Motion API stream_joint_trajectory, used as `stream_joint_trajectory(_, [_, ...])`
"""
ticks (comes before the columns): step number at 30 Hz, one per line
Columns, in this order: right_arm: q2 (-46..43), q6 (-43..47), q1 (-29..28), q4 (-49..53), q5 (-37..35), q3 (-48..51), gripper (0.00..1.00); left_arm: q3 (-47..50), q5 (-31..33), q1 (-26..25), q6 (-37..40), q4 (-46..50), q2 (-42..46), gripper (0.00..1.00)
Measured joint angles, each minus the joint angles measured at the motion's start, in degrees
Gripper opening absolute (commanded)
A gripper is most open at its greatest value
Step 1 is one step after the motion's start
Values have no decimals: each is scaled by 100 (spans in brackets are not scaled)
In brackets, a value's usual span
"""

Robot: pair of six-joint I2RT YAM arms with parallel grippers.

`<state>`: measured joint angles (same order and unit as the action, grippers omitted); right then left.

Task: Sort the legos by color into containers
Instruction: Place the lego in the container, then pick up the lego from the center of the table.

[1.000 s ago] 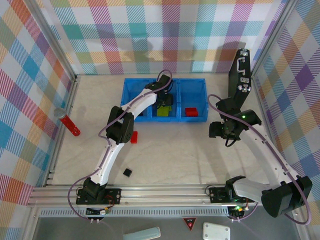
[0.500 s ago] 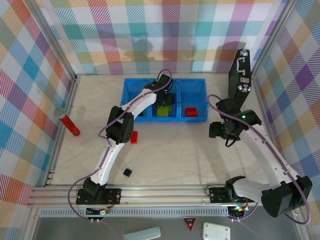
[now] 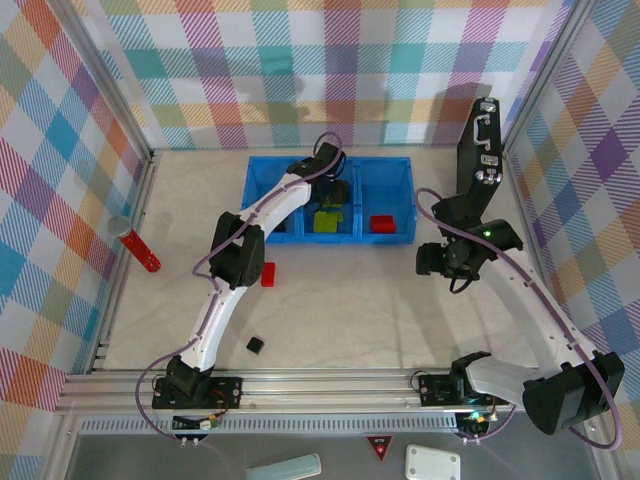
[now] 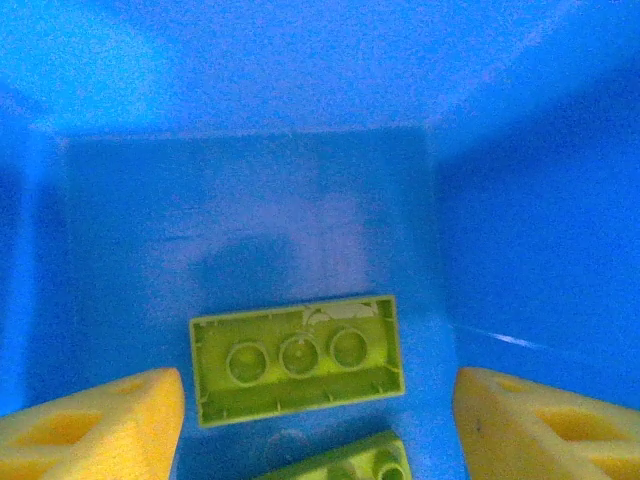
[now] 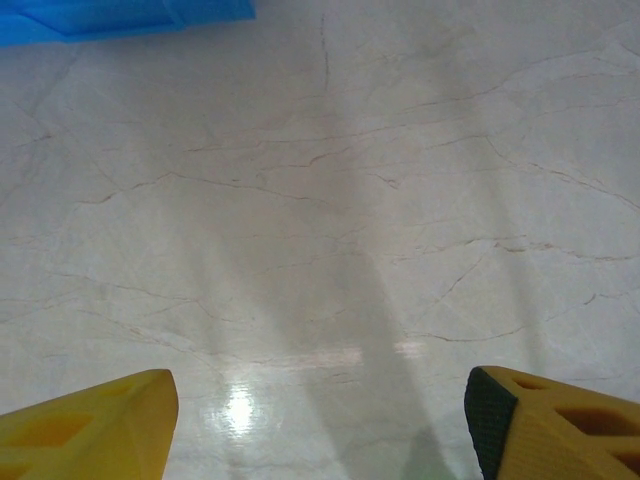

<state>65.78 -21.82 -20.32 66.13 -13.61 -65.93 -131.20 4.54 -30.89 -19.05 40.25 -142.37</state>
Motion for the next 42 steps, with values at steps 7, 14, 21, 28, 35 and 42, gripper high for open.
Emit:
stream_joint_trajectory(7, [7,-2,0,-256,358,0,73,13,-44,4,2,256,605,70])
stream_joint_trajectory(14, [256,-133,-105,-544,643,0,73,529,-90,42,7,420,1364,70])
stream_joint_trajectory(21, [984,-520,-570,-684,568,-280,70,1834,-254,369,2,446,2323,70])
stream_joint_trajectory(28, [1974,-1023,-1392,-750,79,-1071,69,3193,-369,892,4,378,3536,70])
stream_joint_trajectory(35, [3010,-1497,-2129,-782,-313,-2079,67,4282,-564,1611,48,282,4581,71])
stream_joint_trajectory(42, [4223,-1899,-2841,-717,-535,-3294,67,4857,-673,2144,243,354,5117,72])
